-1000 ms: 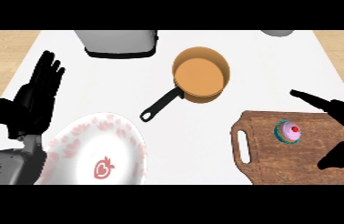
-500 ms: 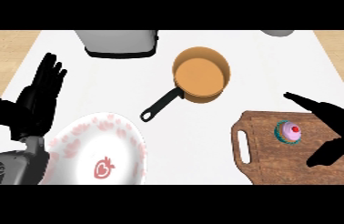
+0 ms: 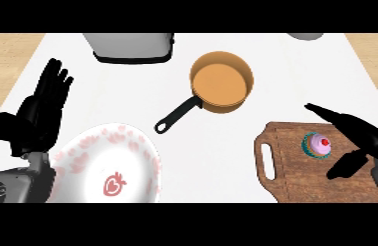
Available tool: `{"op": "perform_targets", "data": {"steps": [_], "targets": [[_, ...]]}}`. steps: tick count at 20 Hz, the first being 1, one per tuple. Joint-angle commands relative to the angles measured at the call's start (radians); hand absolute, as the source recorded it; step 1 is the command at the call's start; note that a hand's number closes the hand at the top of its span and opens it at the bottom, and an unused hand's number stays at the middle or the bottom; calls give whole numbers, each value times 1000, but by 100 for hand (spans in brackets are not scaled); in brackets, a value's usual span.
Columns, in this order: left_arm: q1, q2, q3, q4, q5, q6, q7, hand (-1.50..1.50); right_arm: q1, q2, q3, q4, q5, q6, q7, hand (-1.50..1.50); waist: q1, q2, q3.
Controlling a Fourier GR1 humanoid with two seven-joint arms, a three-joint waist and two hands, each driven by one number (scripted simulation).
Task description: Pick the cupcake from the cutting board and place it in the pot
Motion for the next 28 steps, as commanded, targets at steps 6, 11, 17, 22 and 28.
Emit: {"op": "perform_targets", "data": {"steps": [6, 11, 17, 22, 28], "targets": [[-13, -9, 39, 29, -4, -54, 3, 0, -30, 15, 31, 51, 131, 0, -124, 150, 2, 0, 0], [-110, 17, 88, 85, -8, -70, 32, 0, -55, 63, 32, 92, 189, -52, -183, 150, -2, 1, 0], [29, -16, 70, -25, -29, -60, 19, 0, 18, 145, 123, -84, 242, -33, -149, 150, -2, -8, -2], [-37, -43, 18, 25, -43, -66, 24, 0, -54, 394, 511, -251, 376, 36, -133, 150, 46, -19, -8], [-6, -40, 54, 27, -42, -50, 1, 0, 96, 603, 791, -533, 461, 120, 220, 150, -19, -13, -3]]}}
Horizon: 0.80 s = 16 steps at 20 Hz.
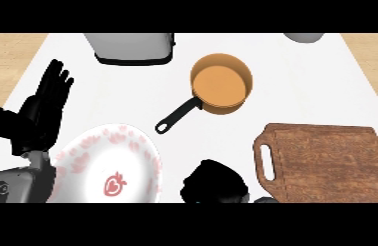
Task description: Pick the cupcake from the cutting board and place it in the pot
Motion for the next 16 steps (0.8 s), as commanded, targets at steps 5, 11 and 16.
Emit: {"op": "perform_targets", "data": {"steps": [5, 11, 16], "targets": [[19, -19, -11, -13, -23, 21, 1, 0, 175, 116, 249, -390, -35, -101, 363, 150, -20, 10, 5], [-18, 4, 28, 4, 3, 18, 28, 0, 102, 117, 174, -511, -35, -311, 429, 150, -36, 7, 5], [-12, 23, 37, -20, 26, -18, 25, 0, 19, 116, 55, -585, -58, -378, 519, 150, -15, 11, 4]]}}
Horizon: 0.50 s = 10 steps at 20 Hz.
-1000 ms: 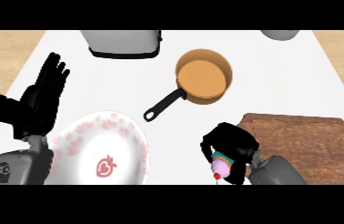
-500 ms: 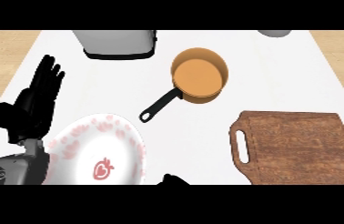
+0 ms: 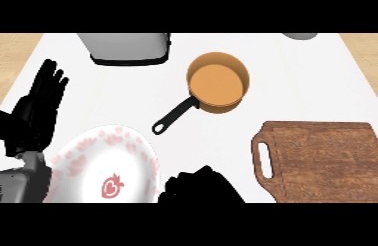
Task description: Pick the cupcake from the cutting board and place it in the pot
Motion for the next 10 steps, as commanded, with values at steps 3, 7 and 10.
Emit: {"op": "perform_targets", "data": {"steps": [3, 7, 10], "targets": [[-22, -3, -11, -15, -7, -3, 9, 0, -189, 36, -111, -237, -90, 29, 282, 150, 21, 6, -1], [-41, -14, -7, -15, -20, 11, 31, 0, -266, 37, -258, -225, -191, 76, 335, 150, 19, 8, 0], [10, -51, -25, 6, -22, -2, -36, 0, -366, 37, -411, -105, -332, 53, 288, 150, 24, 11, 0]]}}
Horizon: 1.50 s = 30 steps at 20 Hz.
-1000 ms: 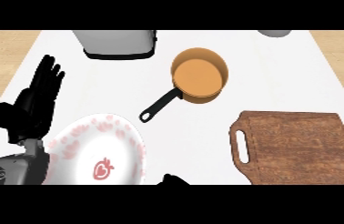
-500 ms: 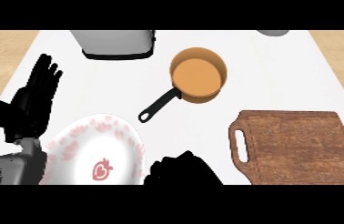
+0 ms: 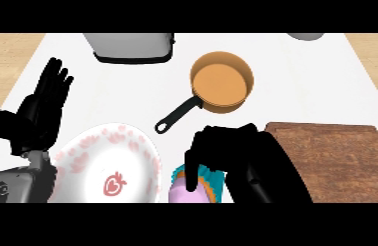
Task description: Pick the cupcake from the cutting board and place it in the pot
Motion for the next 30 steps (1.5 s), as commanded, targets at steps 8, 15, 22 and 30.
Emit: {"op": "perform_targets", "data": {"steps": [8, 15, 22, 30], "targets": [[14, 2, 18, -28, 7, -29, 8, 0, -270, 3, -325, 451, -135, -79, -171, 150, 11, 3, 0], [-67, -10, 12, 49, -14, -7, 5, 0, -292, -151, -316, 612, 115, -214, -343, 150, 6, 8, 0], [-44, -6, 15, 16, 3, -35, 19, 0, -397, -130, -405, 1115, 144, -427, -580, 150, 26, 12, 1], [-2, -34, -17, -43, -42, -3, 27, 0, -527, -41, -523, 1437, 37, -387, -608, -150, 31, 10, 1]]}}
